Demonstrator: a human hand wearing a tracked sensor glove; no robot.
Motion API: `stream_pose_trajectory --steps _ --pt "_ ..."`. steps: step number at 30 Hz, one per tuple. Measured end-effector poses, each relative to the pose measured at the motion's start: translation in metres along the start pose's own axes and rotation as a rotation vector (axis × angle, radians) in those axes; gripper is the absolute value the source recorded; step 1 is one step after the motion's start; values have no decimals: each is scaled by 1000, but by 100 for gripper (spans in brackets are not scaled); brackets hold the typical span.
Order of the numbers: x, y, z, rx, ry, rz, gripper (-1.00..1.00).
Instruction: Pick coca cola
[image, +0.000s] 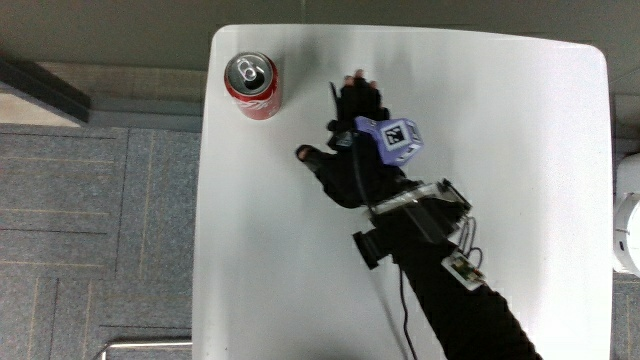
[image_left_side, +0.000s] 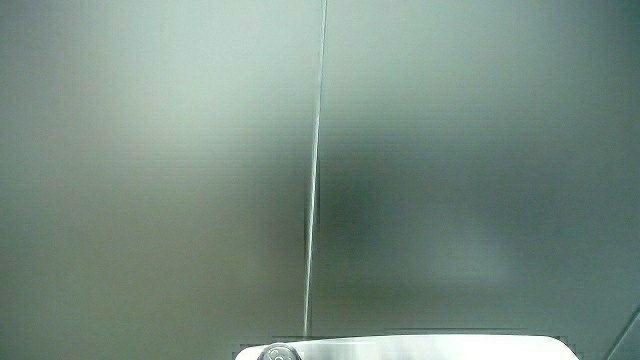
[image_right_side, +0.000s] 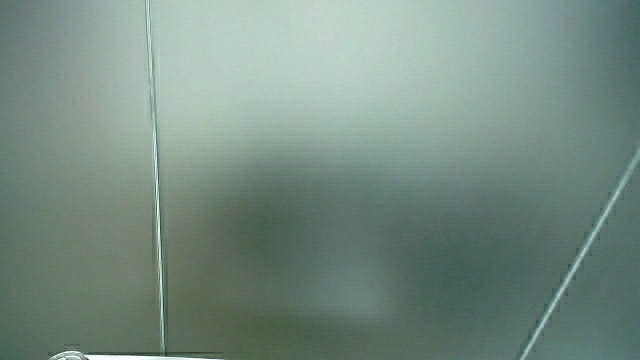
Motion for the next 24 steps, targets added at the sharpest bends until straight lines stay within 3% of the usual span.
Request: stream_pose_trajectory --steps 1,2,3,4,6,7,12,14,15,16,18,20,22,24 --pt "-7 1 -1 -8 25 17 0" --pt "-16 0 -2 -18 93 5 0" --pt "-11 7 -2 -13 14 10 0" --pt "-5 14 -2 -4 -21 47 0" --pt "-9 18 -3 -16 174 101 0" --pt "-10 20 -4 -31 225 148 0" --pt "-15 23 -5 -35 228 174 0" --pt "-14 23 -7 -22 193 164 0" --pt "-13 23 -8 -14 200 204 0" --pt "-15 20 -7 -11 179 158 0" --pt "-15 21 -6 10 186 190 0" --pt "-16 20 -4 30 171 176 0" --pt "-19 18 -2 53 162 160 9" --pt "-20 18 -2 76 169 200 18"
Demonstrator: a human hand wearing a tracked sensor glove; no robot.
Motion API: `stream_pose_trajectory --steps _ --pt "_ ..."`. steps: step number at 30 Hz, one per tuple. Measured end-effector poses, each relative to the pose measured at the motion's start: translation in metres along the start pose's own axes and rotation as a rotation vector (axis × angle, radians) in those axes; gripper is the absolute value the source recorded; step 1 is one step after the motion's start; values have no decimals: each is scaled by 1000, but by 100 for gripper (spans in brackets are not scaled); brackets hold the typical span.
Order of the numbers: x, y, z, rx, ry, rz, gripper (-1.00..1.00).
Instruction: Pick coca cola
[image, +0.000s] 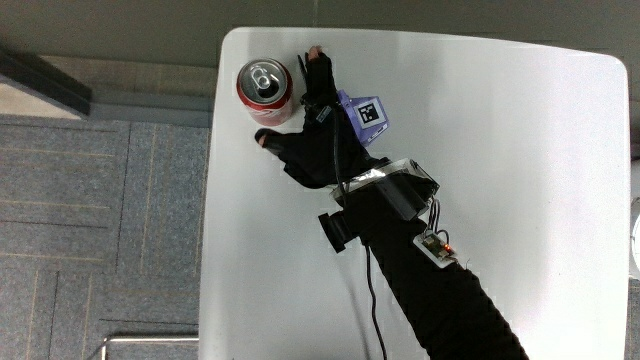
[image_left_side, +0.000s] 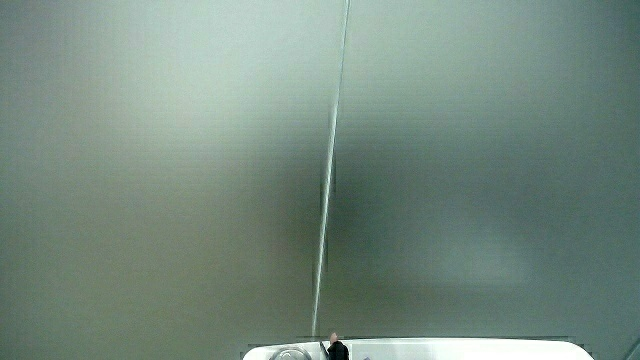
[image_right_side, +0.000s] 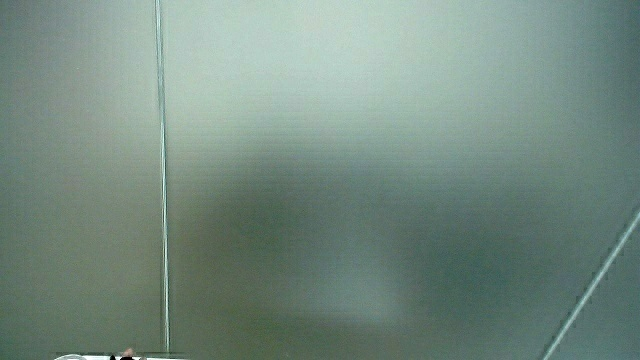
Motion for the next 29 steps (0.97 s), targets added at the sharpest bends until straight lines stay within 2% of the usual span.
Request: stream_pose_trajectory --steps 3,4,5,7,8,9,11,12,13,14,16,17,18,19,20,21,22,23,24,25,26,27,28,29 --pt "2 0 1 42 -21 -8 32" --pt "0 0 1 39 21 0 36" --pt "-1 0 2 49 -4 -10 41" --pt "-1 -1 3 66 15 -1 50" --pt "1 -2 4 83 -1 -5 55" --pt "-1 -3 5 101 -6 13 59" --pt "-2 -4 5 113 9 -5 68" --pt "0 -4 5 126 -5 17 73" --pt "-2 -5 6 134 -10 -7 77" --pt "3 -5 6 137 -5 4 82" --pt "1 -6 7 141 -10 -14 91" --pt "3 -5 7 147 15 12 95" --pt "0 -6 7 146 30 12 100" --pt "-2 -8 8 142 6 -14 100" --pt "2 -8 8 144 26 1 100" --pt "4 -9 10 150 -3 -17 100" --pt "2 -10 10 156 13 -3 100" --pt "3 -11 11 151 6 -18 100" --pt "4 -11 11 154 34 6 100" --pt "6 -12 12 161 37 18 100" --pt "6 -13 13 161 24 -7 100" --pt "3 -14 14 159 41 17 100" --pt "5 -15 15 169 21 23 100" --pt "4 -15 16 167 33 30 100"
